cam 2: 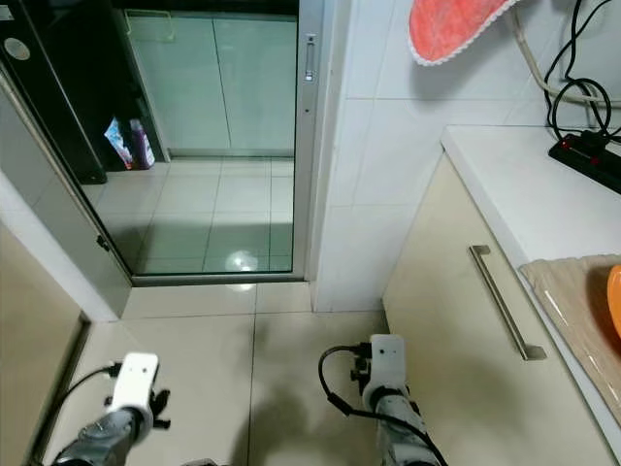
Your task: Kitchen organization
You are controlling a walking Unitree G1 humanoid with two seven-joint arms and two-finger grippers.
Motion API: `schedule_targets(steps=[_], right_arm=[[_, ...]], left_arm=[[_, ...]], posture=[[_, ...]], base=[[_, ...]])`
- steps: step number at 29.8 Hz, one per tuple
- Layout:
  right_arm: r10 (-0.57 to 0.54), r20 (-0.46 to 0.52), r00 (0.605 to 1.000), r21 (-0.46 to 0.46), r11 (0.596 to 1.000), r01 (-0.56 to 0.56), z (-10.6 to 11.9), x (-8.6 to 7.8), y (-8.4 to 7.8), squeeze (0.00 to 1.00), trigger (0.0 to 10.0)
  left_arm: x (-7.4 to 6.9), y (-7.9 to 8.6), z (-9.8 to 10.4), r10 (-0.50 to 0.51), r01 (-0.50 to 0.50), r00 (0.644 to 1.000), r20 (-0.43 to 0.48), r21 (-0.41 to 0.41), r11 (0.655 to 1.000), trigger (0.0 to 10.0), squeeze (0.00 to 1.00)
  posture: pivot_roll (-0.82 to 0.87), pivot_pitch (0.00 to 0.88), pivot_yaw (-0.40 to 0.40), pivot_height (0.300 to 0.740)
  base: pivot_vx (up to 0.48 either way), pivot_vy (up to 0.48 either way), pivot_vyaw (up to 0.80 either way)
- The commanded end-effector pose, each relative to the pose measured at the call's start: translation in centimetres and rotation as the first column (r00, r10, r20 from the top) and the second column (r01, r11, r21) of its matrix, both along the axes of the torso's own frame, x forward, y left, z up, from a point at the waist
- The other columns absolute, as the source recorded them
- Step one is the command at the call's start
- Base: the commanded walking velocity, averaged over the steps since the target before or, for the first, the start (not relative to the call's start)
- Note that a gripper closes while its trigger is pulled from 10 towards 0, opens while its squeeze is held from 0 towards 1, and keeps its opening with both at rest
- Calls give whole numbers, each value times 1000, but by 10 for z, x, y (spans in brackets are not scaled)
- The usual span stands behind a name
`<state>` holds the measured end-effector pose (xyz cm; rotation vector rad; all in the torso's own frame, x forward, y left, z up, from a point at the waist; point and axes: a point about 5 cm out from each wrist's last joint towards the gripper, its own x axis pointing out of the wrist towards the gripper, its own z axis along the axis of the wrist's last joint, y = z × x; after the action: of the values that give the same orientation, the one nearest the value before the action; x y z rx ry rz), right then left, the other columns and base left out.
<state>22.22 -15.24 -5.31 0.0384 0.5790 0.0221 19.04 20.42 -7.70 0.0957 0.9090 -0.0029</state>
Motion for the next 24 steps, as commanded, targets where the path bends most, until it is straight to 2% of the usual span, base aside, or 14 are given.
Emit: schedule_targets(steps=[1,4,6,7,9,13,14,15,16,17,18,21,23,24], right_arm=[[-8,-16,1000,-9,1000,7,-1,0,-1,0,10000],[-1,-22,1000,-42,999,0,-2,-2,-3,0,10000],[-9,17,1000,-13,1000,9,4,5,-4,0,10000],[-9,17,1000,-13,1000,9,4,5,-4,0,10000],[41,134,990,49,998,-48,19,17,0,0,10000],[87,199,976,87,991,-106,28,22,4,0,10000],[192,328,925,116,964,-241,51,28,14,0,10000],[221,368,903,117,952,-281,59,28,17,0,10000],[221,368,903,117,952,-281,59,28,17,0,10000],[253,469,846,110,934,-340,84,32,24,0,10000],[259,524,812,100,927,-360,99,35,27,0,10000],[262,596,759,94,916,-390,123,39,32,0,10000],[263,668,697,81,904,-419,150,45,38,0,10000],[271,703,658,64,897,-438,166,47,42,0,10000]], left_arm=[[1,1,1,19,-19,1000,14,10,1000,10000,0],[3,-1,1,19,-19,1000,15,11,1000,10000,0],[3,16,5,55,-55,998,40,22,998,10000,0],[3,16,5,55,-55,998,40,22,998,10000,0],[11,35,16,95,-100,989,113,36,994,10000,0],[22,47,28,92,-104,976,195,53,993,10000,0],[43,68,54,86,-116,929,361,60,991,10000,0],[49,73,63,86,-119,908,409,56,991,10000,0],[49,73,63,86,-119,908,409,56,991,10000,0],[66,77,85,43,-84,856,514,57,995,10000,0],[76,76,98,0,-47,823,568,67,997,10000,0],[90,69,119,-67,19,757,650,80,997,10000,0],[105,59,153,-146,48,646,749,152,987,10000,0],[114,53,177,-133,31,579,804,142,989,10000,0]], posture=[[-7,12,5,740],[-6,13,8,740],[-9,14,18,740],[-9,14,18,740],[-12,15,23,740],[-10,18,21,740],[-7,18,17,740],[-4,19,13,740],[-4,19,13,740],[4,20,6,740],[7,21,4,740],[11,20,3,740],[9,26,5,740],[12,27,3,740]], base=[[0,0,0],[0,0,0],[0,0,0],[0,0,0],[0,0,0],[0,0,0],[0,0,0],[0,0,0],[0,0,0],[0,0,0],[0,0,0],[0,0,0],[0,0,0],[0,0,0]])
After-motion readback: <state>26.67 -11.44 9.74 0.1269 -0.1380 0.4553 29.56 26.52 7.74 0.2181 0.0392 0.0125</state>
